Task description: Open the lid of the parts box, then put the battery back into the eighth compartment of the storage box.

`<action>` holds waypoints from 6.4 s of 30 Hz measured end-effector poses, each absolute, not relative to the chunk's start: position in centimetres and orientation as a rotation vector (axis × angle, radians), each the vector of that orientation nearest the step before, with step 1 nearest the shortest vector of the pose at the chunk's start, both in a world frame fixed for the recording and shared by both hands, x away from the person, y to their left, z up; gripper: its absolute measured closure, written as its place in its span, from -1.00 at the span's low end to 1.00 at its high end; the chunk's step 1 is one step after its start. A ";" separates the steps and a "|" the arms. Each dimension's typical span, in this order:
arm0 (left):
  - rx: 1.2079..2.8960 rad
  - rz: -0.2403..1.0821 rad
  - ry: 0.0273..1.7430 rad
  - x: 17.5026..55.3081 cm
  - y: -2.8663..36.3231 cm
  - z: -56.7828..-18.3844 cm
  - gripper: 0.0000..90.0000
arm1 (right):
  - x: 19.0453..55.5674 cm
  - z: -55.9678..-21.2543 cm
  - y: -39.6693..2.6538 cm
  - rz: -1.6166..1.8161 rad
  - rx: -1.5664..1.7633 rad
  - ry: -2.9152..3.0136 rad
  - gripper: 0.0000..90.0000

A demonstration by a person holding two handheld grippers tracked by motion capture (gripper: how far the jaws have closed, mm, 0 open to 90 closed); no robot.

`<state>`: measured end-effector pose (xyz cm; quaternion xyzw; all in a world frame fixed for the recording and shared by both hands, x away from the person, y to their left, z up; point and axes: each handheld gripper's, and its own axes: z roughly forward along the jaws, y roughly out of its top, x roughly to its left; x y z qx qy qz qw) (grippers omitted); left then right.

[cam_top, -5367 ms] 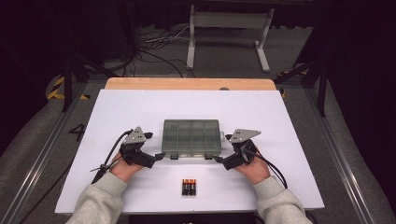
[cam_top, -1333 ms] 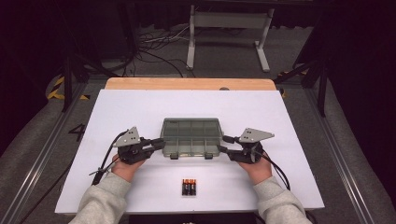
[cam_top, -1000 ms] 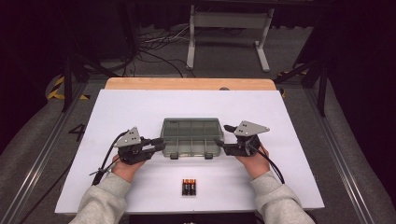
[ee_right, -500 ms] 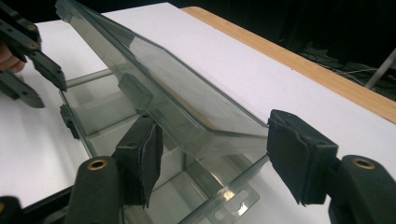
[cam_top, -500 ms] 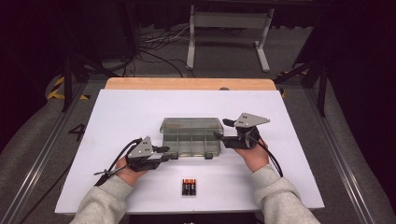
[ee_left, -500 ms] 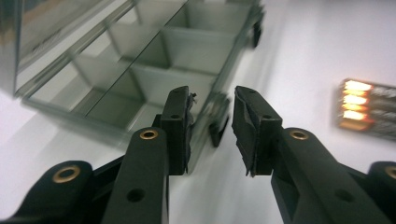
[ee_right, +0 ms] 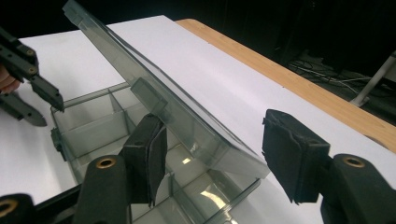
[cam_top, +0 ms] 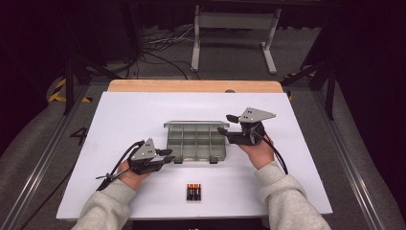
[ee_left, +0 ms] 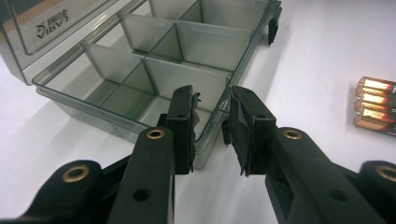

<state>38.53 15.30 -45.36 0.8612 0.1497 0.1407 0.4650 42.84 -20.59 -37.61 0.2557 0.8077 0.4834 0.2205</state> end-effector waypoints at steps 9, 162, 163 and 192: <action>2.118 0.325 0.357 38.6 15.2 -45.5 0.55 | 45.0 -36.6 -20.4 1.343 0.721 2.203 0.06; 1.841 0.365 0.574 35.4 21.9 -42.0 -0.95 | 39.4 -32.8 -19.0 1.553 0.451 2.382 -0.99; 1.842 0.363 0.578 35.4 22.0 -42.0 -0.96 | 39.1 -32.8 -19.0 1.565 0.436 2.383 -0.99; 1.853 0.363 0.597 35.3 22.4 -42.0 -0.94 | 37.0 -35.5 -16.3 1.344 0.231 2.688 -0.93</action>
